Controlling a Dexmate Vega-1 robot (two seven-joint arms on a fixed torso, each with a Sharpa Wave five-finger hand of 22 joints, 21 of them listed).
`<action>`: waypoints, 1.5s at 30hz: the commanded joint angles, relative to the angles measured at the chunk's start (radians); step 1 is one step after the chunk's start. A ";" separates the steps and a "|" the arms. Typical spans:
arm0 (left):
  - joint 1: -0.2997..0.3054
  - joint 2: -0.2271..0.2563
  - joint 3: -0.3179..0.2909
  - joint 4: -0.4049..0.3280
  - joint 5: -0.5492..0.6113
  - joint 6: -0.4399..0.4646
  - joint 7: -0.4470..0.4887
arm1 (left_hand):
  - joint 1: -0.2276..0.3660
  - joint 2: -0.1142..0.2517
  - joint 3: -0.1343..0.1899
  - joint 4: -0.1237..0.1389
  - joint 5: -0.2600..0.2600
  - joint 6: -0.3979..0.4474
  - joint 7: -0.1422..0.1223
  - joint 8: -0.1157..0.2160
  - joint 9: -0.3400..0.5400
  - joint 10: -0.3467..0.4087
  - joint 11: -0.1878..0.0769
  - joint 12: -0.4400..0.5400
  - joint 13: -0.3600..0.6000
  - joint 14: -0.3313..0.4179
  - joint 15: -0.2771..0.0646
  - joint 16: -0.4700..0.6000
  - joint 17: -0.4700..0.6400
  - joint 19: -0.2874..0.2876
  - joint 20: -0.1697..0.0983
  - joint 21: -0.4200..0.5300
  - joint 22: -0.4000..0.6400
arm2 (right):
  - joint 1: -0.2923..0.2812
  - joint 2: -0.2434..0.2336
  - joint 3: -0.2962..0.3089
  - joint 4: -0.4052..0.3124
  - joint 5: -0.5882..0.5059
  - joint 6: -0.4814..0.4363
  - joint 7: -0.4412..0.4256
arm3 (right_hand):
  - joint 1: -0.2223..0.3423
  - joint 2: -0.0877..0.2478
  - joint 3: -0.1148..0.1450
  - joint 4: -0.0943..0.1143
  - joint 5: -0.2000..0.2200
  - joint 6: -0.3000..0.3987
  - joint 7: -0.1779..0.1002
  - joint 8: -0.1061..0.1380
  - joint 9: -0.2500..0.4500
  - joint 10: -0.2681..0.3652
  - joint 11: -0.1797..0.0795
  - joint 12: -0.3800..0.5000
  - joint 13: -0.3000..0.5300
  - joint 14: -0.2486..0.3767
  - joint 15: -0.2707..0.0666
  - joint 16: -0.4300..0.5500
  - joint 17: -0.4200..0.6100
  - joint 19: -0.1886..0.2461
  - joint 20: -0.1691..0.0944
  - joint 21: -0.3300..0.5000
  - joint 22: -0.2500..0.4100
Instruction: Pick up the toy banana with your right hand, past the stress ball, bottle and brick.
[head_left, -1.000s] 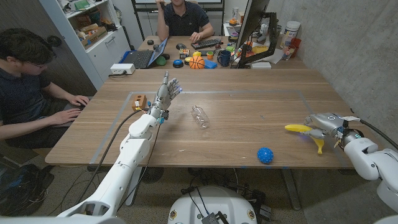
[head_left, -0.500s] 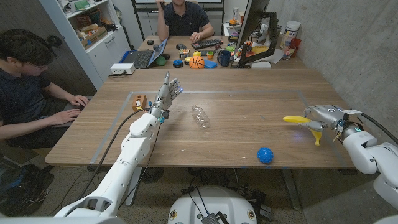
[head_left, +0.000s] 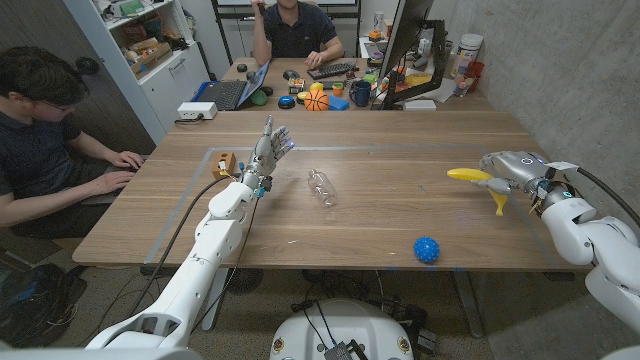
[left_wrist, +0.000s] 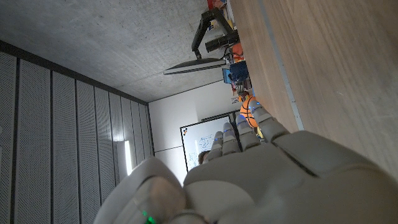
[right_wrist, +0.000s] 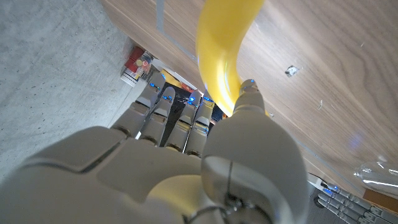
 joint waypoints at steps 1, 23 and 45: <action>0.001 0.002 -0.001 0.004 -0.003 0.008 -0.003 | 0.008 0.000 0.000 -0.006 -0.005 0.002 0.002 0.007 0.005 0.004 0.004 0.004 0.005 0.007 -0.002 0.005 0.003 0.003 0.005 0.003 0.006 | 0.052 -0.034 -0.016 -0.001 0.016 0.020 0.010 | 0.041 0.048 0.004 0.001 0.006 0.172 -0.121 0.006 0.005 0.006 -0.004 0.007 0.001 0.012 -0.166 -0.003 0.005 -0.001 0.007 0.007 0.001; -0.046 -0.012 0.012 0.076 -0.003 -0.012 -0.028 | 0.010 0.001 0.001 -0.006 -0.006 0.001 0.001 0.006 0.005 0.003 0.003 0.004 0.005 0.007 -0.002 0.005 0.003 0.002 0.005 0.003 0.006 | 0.088 -0.042 0.051 -0.065 -0.010 0.016 -0.002 | 0.042 0.046 0.003 0.004 0.006 0.175 -0.121 0.007 0.006 0.010 -0.005 0.006 0.001 0.013 -0.164 -0.004 0.005 -0.006 0.010 0.005 0.001; -0.129 -0.028 0.024 0.192 0.000 -0.040 -0.067 | 0.012 0.002 0.002 -0.007 -0.007 0.001 0.002 0.006 0.005 0.004 0.003 0.004 0.005 0.007 -0.002 0.005 0.003 0.002 0.007 0.003 0.006 | 0.151 -0.056 0.053 -0.086 -0.062 -0.007 0.040 | 0.043 0.047 0.003 0.006 0.007 0.178 -0.121 0.008 0.006 0.014 -0.005 0.006 0.001 0.013 -0.165 -0.004 0.005 -0.008 0.010 0.004 0.001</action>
